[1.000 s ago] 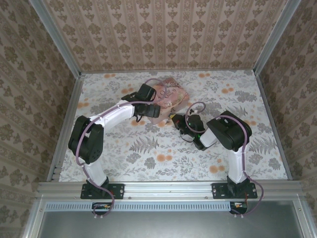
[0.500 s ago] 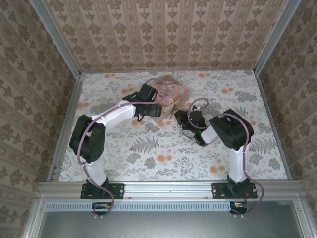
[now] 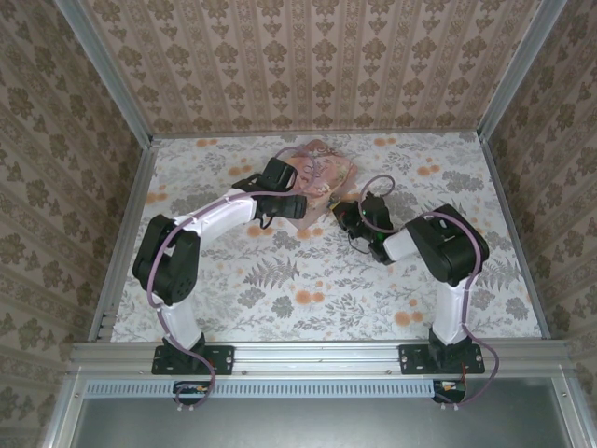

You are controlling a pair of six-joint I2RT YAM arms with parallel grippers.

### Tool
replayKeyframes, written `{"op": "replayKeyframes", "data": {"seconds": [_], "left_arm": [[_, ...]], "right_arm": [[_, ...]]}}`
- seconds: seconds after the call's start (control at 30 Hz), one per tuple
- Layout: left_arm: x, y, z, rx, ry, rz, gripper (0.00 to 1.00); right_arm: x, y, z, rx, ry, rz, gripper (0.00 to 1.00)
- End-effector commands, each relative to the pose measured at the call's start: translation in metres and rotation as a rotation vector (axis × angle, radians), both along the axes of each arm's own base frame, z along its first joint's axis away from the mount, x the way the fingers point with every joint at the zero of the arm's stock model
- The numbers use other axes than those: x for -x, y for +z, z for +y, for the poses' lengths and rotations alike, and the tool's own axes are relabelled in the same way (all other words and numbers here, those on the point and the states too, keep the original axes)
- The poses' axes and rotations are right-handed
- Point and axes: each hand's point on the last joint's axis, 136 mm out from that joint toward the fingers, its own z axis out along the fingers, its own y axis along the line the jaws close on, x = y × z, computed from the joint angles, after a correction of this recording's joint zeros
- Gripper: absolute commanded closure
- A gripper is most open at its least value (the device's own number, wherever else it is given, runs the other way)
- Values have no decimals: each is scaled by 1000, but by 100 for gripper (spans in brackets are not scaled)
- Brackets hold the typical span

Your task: Unlock a padlock with a key

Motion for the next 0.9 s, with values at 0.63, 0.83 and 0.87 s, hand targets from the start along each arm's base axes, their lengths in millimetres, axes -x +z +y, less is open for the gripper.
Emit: {"op": "replayKeyframes", "data": {"seconds": [0.63,0.83,0.87], "left_arm": [[44,-73,54,-266,11,260,18],[43,-77,51,-264,9,273,19],[43,-78,51,-262,9,275,19]], "right_arm": [[-4,-53,-66,368,72,282,100],[-56,-16,-92,-87,-132,-38,100],[-64,-11,-95,-156,-148,-66,100]]}}
